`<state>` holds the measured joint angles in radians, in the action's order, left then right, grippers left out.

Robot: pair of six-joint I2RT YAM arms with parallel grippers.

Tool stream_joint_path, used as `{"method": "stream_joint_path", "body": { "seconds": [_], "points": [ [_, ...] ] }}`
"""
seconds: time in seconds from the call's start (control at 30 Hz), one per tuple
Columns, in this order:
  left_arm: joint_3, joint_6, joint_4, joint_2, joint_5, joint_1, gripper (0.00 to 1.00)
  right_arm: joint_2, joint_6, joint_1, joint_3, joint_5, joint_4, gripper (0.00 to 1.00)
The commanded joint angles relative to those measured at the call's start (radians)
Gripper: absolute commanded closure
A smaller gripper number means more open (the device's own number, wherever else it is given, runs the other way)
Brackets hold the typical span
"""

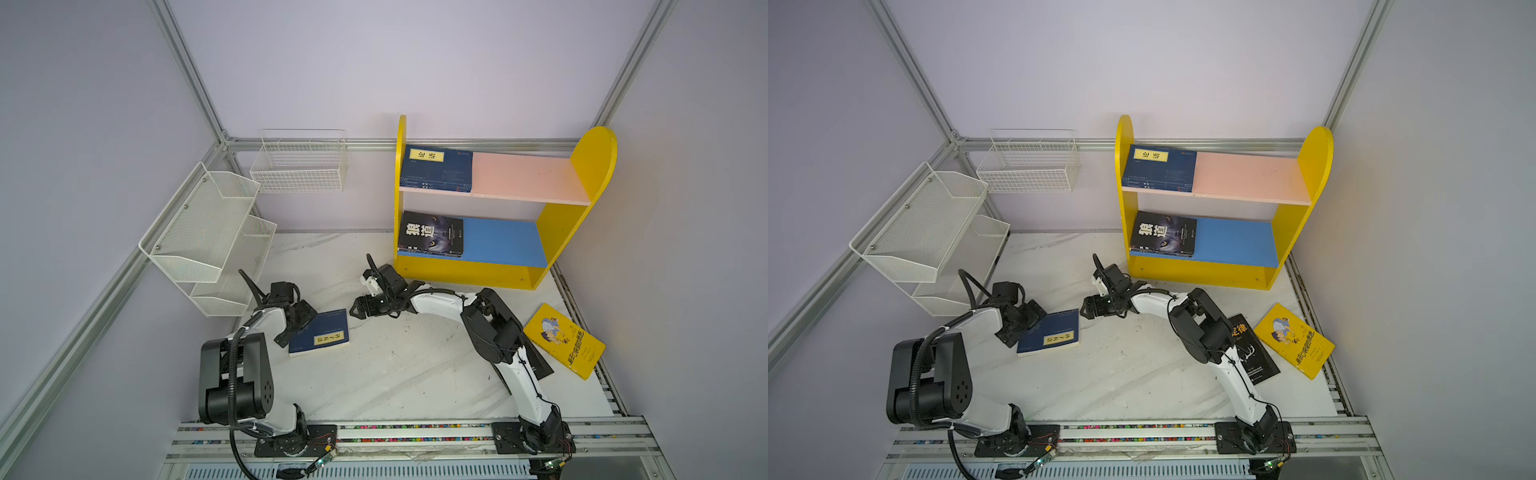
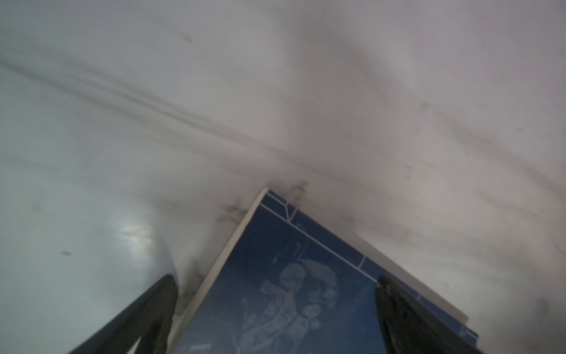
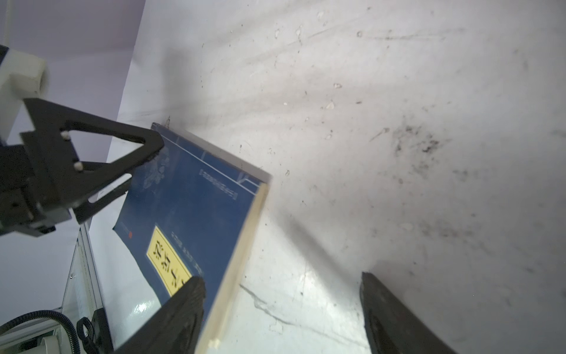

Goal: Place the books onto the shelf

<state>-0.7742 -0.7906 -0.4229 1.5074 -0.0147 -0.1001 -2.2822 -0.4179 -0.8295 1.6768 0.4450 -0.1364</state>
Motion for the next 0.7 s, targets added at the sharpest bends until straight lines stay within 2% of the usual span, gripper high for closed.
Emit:
{"method": "stream_joint_path", "body": {
  "seconds": [0.0,0.1,0.2,0.27,0.37,0.5,0.67],
  "points": [
    [0.07,-0.149,-0.022,0.02,-0.294,0.197,0.0,0.041,-0.004,0.008,-0.045,-0.079,-0.096,0.18],
    [0.016,-0.052,0.014,-0.028,-0.447,0.323,0.0,0.104,-0.019,0.065,-0.091,-0.213,-0.148,0.16],
    [-0.039,0.027,-0.041,-0.12,-0.466,0.369,0.0,0.202,-0.045,0.151,-0.155,-0.28,-0.148,0.15],
    [-0.079,0.076,-0.114,-0.143,-0.43,0.358,0.0,0.263,-0.048,0.184,-0.179,-0.34,-0.162,0.14],
    [-0.172,0.175,-0.209,-0.105,-0.328,0.347,0.0,0.309,-0.033,0.193,-0.18,-0.411,-0.23,0.11],
    [-0.331,0.273,-0.258,0.046,-0.261,0.344,0.0,0.334,-0.076,0.188,-0.195,-0.409,-0.342,0.13],
    [-0.444,0.358,-0.202,0.193,-0.281,0.343,0.05,0.474,-0.213,0.171,-0.376,-0.313,-0.334,0.19]
  ]
}}
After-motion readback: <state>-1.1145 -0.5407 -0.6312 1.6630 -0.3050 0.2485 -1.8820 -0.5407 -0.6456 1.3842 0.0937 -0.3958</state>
